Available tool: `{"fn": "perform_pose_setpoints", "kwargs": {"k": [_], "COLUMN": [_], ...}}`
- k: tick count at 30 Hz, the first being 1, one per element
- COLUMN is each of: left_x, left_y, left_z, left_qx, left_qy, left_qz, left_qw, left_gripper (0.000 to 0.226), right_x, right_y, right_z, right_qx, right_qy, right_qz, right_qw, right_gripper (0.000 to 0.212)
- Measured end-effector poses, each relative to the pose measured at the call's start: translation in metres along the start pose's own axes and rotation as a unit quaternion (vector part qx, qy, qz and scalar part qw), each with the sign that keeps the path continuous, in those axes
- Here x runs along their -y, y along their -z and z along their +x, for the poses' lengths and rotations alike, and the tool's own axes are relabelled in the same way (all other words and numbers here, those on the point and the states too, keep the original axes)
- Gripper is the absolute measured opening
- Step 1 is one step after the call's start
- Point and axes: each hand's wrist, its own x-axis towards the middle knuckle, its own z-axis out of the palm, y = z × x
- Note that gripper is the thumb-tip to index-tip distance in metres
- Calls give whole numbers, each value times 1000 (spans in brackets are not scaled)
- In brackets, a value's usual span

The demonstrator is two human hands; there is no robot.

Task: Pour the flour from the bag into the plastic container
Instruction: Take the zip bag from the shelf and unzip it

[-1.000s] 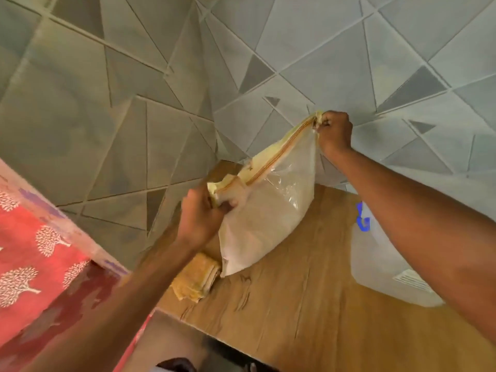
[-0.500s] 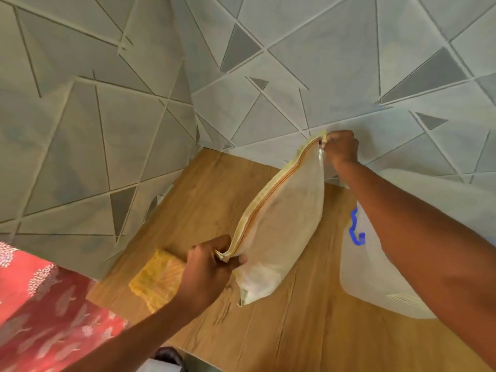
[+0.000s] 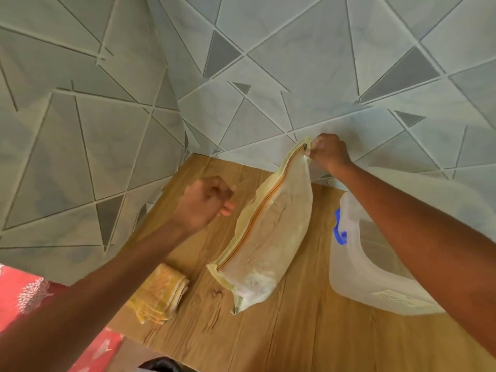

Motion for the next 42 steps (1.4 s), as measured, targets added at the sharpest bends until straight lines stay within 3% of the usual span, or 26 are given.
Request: {"fn": "perform_pose_setpoints", "kwargs": {"k": [3,6,9,13,21,27,30,34,39,42], "left_x": [-22,-56,-72,-82,-89,-81,-80,-80,-80,-78], "left_y": [-22,-53,-79,-100,-115,-114,-113,-113,-115,-111], "left_z": [54,93,128,162,202,213,211,209,202,181], "left_qx": [17,16,4,4,36,68,58,35,-11,-8], "left_qy": [-56,-86,-63,-40,-59,-55,-61,-63,-82,-83], "left_qz": [76,115,100,99,122,56,47,56,109,114], "left_qw": [995,990,993,994,990,995,995,996,991,990], "left_gripper": [16,14,19,24,13,7,9,13,27,30], "right_x": [2,0,-1,-4,-12,-13,-11,2,30,28], "right_y": [5,10,10,5,-4,-3,2,16,26,27], "right_z": [-9,-15,-20,-19,1,9,7,-13,-79,-91], "right_qx": [-20,-18,7,22,7,40,71,125,217,187], "right_qy": [-6,-5,-6,15,59,54,120,206,333,337], "right_qz": [-20,-20,-10,37,68,38,-25,-113,-219,-219], "right_qw": [1000,1000,1000,999,996,997,990,964,891,896], "right_gripper": [39,19,12,18,2,9,28,22,20,25]}}
